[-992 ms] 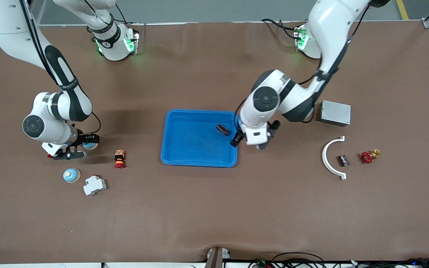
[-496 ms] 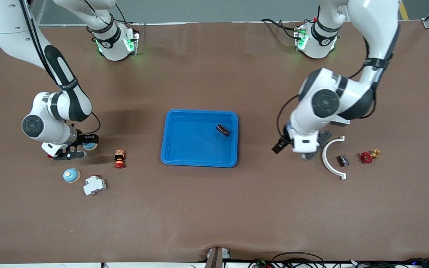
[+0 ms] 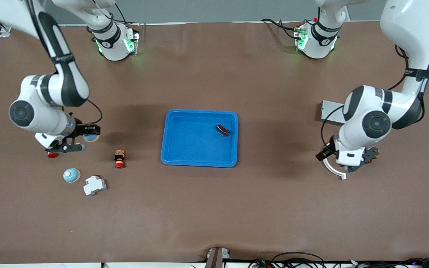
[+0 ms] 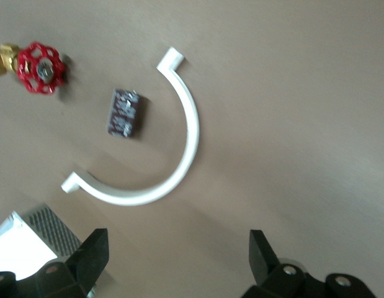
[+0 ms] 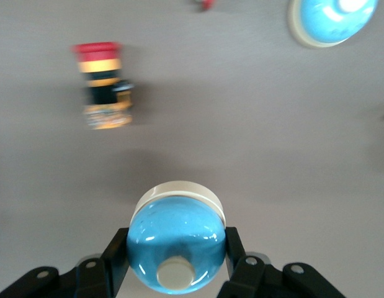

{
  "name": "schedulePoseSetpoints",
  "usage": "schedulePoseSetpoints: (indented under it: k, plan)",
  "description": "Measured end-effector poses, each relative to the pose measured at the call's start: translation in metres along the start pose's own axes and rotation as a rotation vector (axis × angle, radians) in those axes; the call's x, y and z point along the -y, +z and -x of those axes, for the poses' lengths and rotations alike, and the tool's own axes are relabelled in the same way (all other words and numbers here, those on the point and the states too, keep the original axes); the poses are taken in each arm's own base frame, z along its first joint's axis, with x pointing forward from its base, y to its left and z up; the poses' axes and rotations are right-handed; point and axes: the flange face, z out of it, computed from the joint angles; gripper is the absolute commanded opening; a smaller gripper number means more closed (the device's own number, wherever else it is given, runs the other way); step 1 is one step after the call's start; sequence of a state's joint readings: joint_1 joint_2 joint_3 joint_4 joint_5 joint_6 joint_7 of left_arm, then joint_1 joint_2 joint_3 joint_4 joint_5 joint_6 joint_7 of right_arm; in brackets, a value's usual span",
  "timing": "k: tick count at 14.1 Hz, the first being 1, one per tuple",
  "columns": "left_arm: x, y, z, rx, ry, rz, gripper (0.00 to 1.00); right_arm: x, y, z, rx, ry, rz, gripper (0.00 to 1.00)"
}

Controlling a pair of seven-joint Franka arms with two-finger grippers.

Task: Place electrolytic capacitor and blue bell in tray
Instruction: 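Reach the left gripper to the second capacitor while the right gripper carries the bell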

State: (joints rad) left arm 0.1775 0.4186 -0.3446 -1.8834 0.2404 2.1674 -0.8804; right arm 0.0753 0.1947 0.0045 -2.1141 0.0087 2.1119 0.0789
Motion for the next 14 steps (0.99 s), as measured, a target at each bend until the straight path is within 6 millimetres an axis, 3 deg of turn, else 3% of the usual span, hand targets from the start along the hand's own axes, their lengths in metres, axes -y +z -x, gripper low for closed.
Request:
schedulePoseSetpoints:
  k: [2,6,10,14]
  plan:
    - [0.016,0.014,-0.015,0.015,0.032,0.003,0.88,0.064,-0.014,0.013,-0.012,0.070,-0.002,0.13]
    - [0.044,0.041,-0.042,0.021,0.081,0.010,0.81,0.187,-0.014,0.041,-0.030,0.178,-0.060,0.13]
    - [0.060,0.071,-0.057,0.001,0.145,-0.004,0.78,0.248,0.011,0.049,-0.070,0.238,-0.088,0.14]
    - [0.076,0.085,-0.069,0.008,0.201,0.001,0.72,0.281,0.053,0.044,-0.071,0.234,-0.079,0.15]
